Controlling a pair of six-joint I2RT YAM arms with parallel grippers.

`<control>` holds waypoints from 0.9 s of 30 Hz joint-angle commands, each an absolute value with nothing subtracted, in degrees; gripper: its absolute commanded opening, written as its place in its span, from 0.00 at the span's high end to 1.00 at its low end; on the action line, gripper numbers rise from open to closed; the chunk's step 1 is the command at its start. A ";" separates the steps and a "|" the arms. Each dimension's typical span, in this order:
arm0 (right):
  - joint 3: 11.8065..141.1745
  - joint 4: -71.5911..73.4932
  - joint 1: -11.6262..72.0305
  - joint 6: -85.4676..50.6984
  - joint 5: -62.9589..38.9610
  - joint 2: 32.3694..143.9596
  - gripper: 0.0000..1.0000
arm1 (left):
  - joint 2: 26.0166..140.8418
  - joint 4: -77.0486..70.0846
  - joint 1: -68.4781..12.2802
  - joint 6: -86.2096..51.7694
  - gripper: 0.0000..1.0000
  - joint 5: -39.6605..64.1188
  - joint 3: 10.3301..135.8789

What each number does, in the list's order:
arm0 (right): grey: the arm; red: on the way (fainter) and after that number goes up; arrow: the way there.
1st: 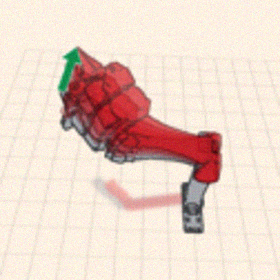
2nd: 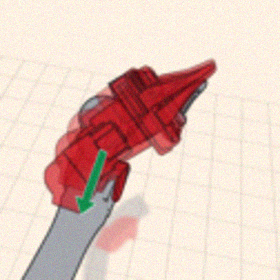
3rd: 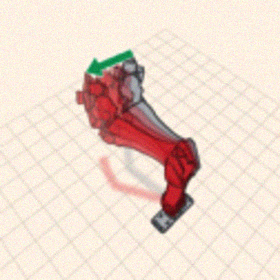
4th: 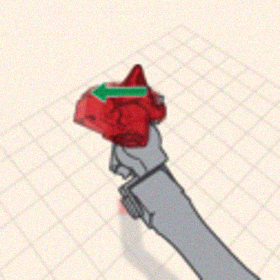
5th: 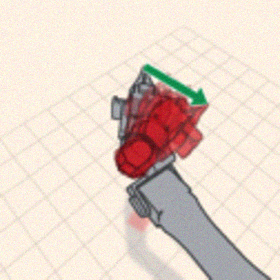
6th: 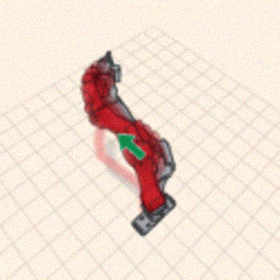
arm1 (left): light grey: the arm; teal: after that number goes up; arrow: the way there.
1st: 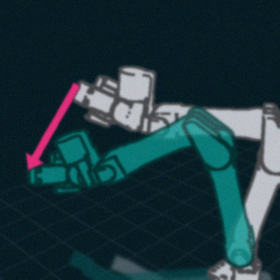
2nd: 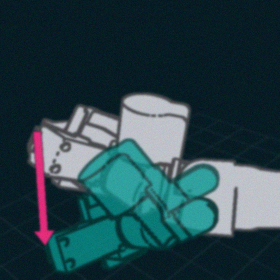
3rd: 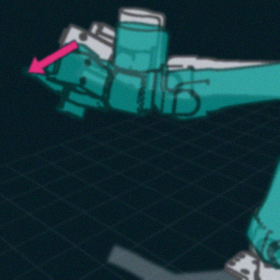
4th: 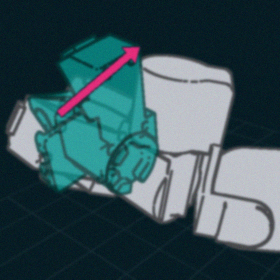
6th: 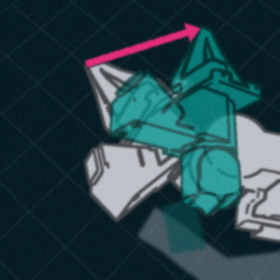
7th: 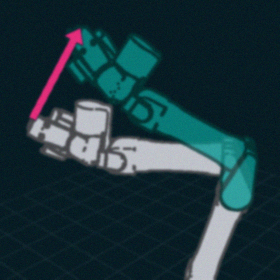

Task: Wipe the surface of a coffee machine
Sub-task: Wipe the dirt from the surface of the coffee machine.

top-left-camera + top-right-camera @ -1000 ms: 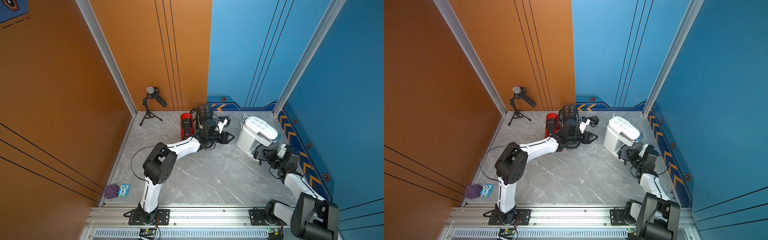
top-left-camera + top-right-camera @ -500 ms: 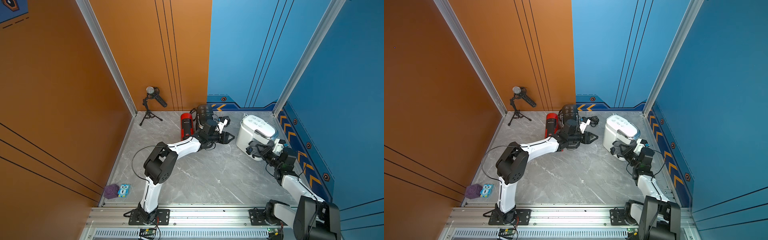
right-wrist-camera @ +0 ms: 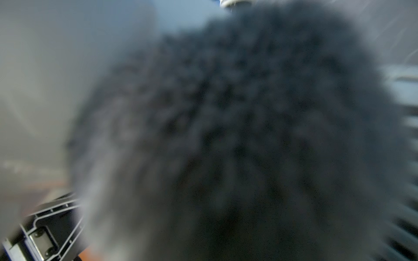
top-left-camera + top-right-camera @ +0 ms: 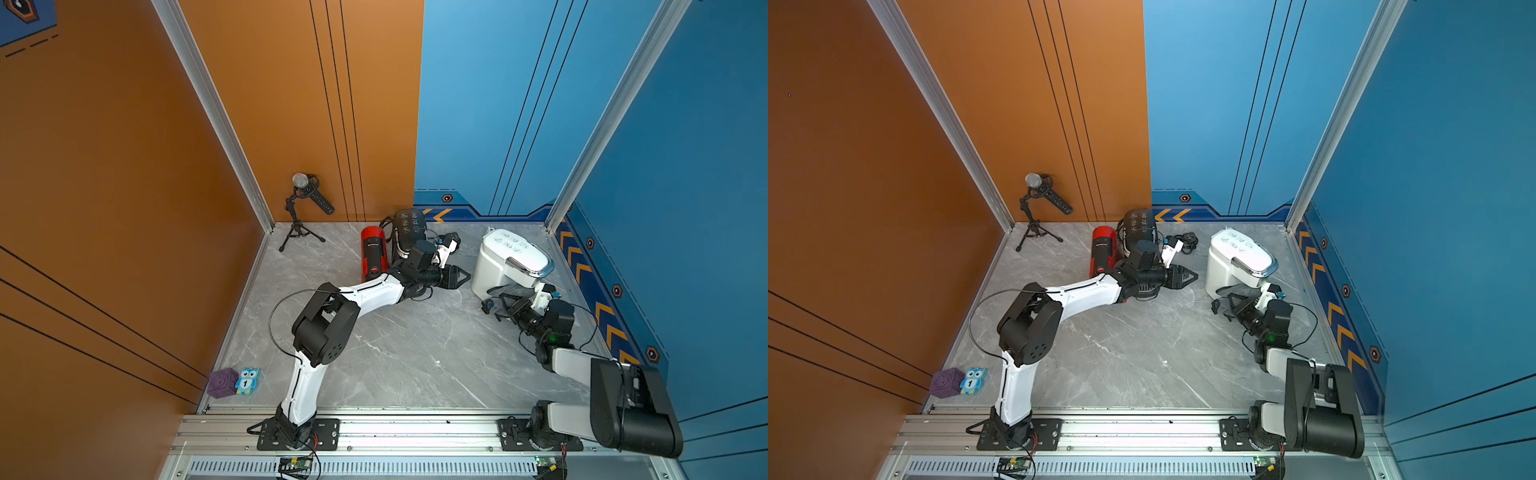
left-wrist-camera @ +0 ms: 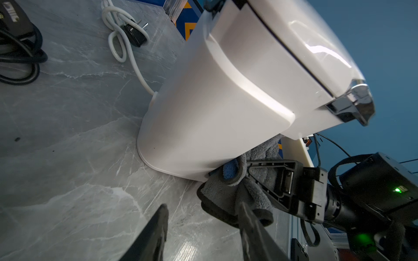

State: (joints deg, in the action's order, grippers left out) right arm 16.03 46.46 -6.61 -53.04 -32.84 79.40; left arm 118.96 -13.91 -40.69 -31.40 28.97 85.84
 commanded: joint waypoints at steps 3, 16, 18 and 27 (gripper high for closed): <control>19.24 63.49 -3.02 -56.20 -34.44 89.52 0.82 | 118.74 -14.03 -40.79 -31.56 0.49 30.12 86.06; 31.34 81.13 1.97 -64.59 -31.95 113.86 0.83 | 118.59 -14.03 -40.52 -32.52 0.49 30.31 86.39; 31.24 81.05 1.32 -64.68 -31.71 112.94 0.83 | 118.07 -14.02 -40.43 -32.44 0.49 30.33 86.23; 21.65 75.27 -8.67 -61.79 -35.21 103.61 0.83 | 117.03 -14.05 -40.08 -32.17 0.50 29.62 84.55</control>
State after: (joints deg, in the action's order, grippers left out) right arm 24.08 76.27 -6.57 -63.86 -34.70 107.00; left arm 118.96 -13.91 -40.40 -32.03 28.97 85.43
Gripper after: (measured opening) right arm 0.201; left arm 0.505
